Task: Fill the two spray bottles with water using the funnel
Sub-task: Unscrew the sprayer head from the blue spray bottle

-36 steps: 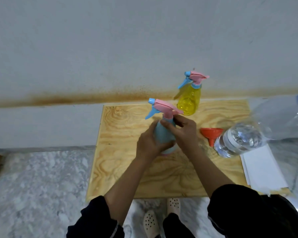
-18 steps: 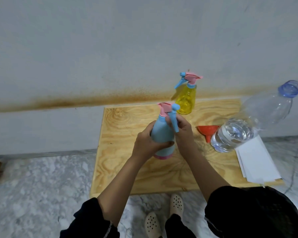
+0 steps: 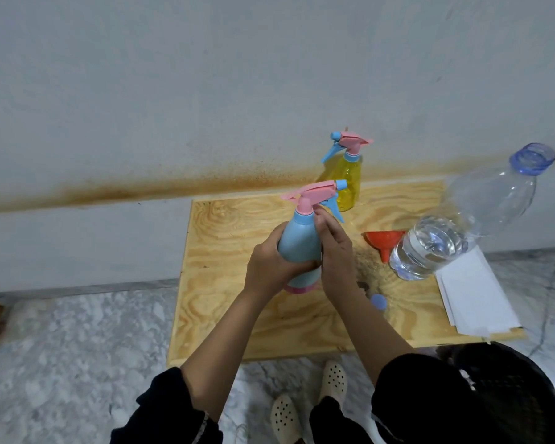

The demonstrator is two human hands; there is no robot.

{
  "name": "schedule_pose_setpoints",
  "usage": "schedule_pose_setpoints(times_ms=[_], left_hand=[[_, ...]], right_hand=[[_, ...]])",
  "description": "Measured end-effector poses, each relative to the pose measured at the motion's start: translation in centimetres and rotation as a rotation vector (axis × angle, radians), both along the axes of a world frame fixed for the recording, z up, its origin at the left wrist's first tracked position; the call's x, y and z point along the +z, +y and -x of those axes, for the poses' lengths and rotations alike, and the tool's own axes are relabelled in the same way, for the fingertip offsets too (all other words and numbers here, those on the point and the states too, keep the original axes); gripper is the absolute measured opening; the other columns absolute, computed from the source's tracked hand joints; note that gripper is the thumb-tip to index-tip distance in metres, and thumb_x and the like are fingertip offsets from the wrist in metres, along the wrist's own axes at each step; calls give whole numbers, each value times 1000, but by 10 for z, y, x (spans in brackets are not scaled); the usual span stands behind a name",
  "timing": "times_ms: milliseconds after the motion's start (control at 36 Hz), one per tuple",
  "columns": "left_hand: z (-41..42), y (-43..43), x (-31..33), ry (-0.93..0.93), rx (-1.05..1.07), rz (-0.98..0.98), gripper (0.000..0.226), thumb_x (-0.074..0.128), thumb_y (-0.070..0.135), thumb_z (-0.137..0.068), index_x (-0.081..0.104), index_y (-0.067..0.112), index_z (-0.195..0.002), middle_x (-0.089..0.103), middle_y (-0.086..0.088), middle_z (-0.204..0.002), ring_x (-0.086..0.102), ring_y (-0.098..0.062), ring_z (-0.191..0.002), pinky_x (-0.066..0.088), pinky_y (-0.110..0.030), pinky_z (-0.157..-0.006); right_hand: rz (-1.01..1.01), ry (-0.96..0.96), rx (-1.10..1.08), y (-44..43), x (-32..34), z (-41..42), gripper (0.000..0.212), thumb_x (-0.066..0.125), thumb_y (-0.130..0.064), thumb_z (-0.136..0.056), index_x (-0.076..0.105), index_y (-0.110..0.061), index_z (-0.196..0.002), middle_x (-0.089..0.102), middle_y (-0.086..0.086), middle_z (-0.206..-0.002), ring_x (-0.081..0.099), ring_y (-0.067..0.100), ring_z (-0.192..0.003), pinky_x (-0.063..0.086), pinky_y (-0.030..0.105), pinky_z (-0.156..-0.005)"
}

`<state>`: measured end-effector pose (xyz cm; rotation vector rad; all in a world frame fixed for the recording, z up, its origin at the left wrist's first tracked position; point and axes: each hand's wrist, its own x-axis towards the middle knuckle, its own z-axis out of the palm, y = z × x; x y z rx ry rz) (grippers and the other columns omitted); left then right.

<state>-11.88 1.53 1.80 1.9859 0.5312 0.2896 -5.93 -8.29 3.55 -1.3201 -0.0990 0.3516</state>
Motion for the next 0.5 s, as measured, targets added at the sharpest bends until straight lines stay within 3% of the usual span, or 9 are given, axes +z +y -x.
schedule_pose_setpoints(times_ms=[56, 194, 250, 333, 417, 500], left_hand=[[0, -1, 2, 5, 8, 1, 78, 78, 56, -51, 53, 35, -121, 67, 14, -101, 64, -5, -88, 56, -39, -71], [0, -4, 5, -13, 2, -40, 83, 73, 63, -52, 52, 29, -125, 67, 10, -103, 65, -10, -88, 55, -40, -70], [0, -4, 5, -7, 11, -42, 83, 76, 61, -52, 52, 29, -125, 67, 10, -103, 65, -11, -88, 55, -40, -70], [-2, -4, 6, 12, 34, -34, 75, 83, 50, -55, 53, 32, -122, 66, 13, -99, 64, -7, -86, 55, -39, -71], [-4, -3, 5, 20, 41, -61, 77, 85, 47, -57, 51, 32, -124, 66, 11, -102, 64, -11, -88, 55, -40, -71], [-4, -4, 6, 16, 25, -81, 78, 82, 51, -57, 51, 31, -125, 66, 11, -101, 64, -10, -87, 55, -39, -70]], right_hand=[[21, -12, -4, 0, 2, 1, 30, 62, -18, -89, 60, -9, -118, 66, 2, -116, 61, 8, -108, 48, 22, -90], [54, -68, -66, 4, 7, -3, 34, 75, -9, -76, 64, -3, -107, 70, 12, -104, 67, 14, -94, 50, 15, -72], [68, -73, -59, 4, 7, -6, 32, 75, -9, -76, 66, -3, -107, 70, 11, -104, 66, 14, -94, 50, 17, -74], [113, -92, 47, 1, 5, -9, 27, 63, -17, -87, 66, -10, -113, 68, 6, -113, 61, 18, -106, 50, 31, -88], [111, -89, 105, -3, 6, -12, 32, 49, -16, -96, 56, -12, -126, 59, 1, -126, 54, 11, -117, 44, 27, -98], [112, -130, 53, -2, 7, -12, 41, 68, -25, -82, 56, -11, -119, 65, 5, -114, 62, 11, -104, 50, 24, -87]])
